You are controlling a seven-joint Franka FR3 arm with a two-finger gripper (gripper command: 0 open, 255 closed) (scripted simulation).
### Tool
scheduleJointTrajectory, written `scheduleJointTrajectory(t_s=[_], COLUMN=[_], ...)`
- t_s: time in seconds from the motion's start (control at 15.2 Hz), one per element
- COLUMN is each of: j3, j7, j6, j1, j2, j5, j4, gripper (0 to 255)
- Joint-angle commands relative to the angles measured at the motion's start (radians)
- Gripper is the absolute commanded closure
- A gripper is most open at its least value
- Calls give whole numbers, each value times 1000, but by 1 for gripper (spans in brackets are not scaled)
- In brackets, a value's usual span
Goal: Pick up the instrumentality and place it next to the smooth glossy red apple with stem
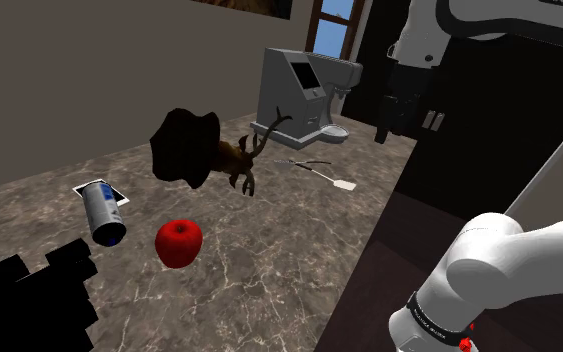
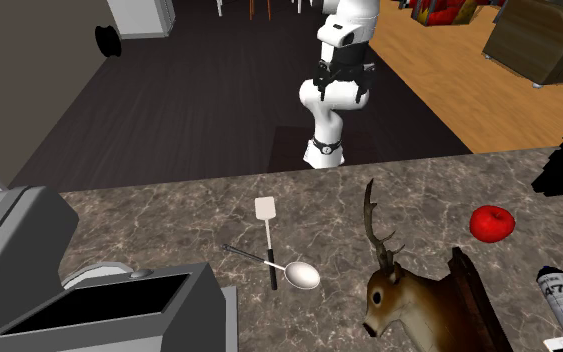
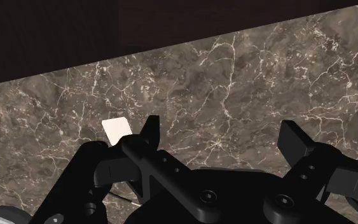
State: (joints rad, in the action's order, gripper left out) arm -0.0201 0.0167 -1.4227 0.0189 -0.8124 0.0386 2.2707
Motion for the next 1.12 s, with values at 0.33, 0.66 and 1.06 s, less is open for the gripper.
scheduleJointTrajectory(t_s=[0.33, 0.66, 1.06], j3=[-70, -139, -220], j7=[85, 169, 274], j6=[-165, -330, -520], j1=[-5, -8, -3], j2=[75, 187, 364], j5=[41, 69, 74], j4=[69, 102, 92], gripper=[0, 0, 0])
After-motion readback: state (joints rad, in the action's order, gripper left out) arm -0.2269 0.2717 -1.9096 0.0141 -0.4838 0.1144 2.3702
